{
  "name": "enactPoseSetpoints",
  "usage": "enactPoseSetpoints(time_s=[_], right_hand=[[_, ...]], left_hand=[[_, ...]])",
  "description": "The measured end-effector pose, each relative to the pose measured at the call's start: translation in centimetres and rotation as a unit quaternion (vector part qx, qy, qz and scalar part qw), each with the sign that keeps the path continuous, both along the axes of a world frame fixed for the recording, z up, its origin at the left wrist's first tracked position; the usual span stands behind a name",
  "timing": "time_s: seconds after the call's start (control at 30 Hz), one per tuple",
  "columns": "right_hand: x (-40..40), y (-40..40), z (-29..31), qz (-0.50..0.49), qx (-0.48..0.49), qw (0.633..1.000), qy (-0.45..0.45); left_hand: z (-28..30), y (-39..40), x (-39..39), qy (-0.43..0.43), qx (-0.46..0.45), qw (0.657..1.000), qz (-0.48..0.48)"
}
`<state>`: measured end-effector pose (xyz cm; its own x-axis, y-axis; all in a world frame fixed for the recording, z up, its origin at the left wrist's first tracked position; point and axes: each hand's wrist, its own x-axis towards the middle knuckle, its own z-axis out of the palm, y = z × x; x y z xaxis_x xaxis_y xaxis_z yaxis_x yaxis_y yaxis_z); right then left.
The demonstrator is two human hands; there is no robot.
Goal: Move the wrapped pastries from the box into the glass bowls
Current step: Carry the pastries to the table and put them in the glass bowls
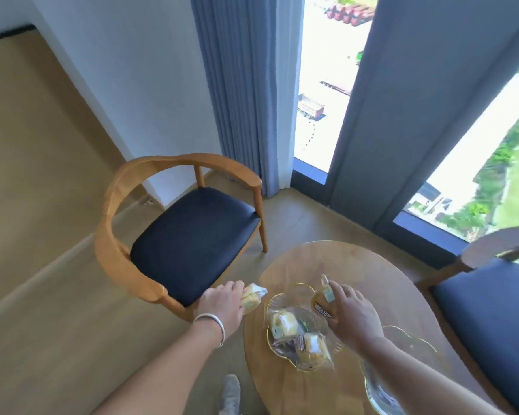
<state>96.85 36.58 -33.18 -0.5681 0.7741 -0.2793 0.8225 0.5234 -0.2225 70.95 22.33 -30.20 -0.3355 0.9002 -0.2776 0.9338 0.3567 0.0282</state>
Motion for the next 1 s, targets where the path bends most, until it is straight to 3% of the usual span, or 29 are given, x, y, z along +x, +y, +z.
enactPoseSetpoints(time_s=[0.37, 0.8, 1.0], right_hand=[[2.0, -1.1, -2.6, -0.135, -0.001, 0.990, -0.047], [-1.1, -0.3, -9.7, -0.125, -0.004, 0.990, -0.067], [-0.8, -0.5, -12.3, -0.105, -0.008, 0.992, -0.066]], left_hand=[[-6.8, 12.0, 2.3, -0.089, -0.052, 0.971, -0.216], [-13.2, 16.2, 4.1, -0.157, -0.090, 0.962, -0.204], [-16.2, 15.6, 5.2, -0.205, -0.097, 0.963, -0.147]])
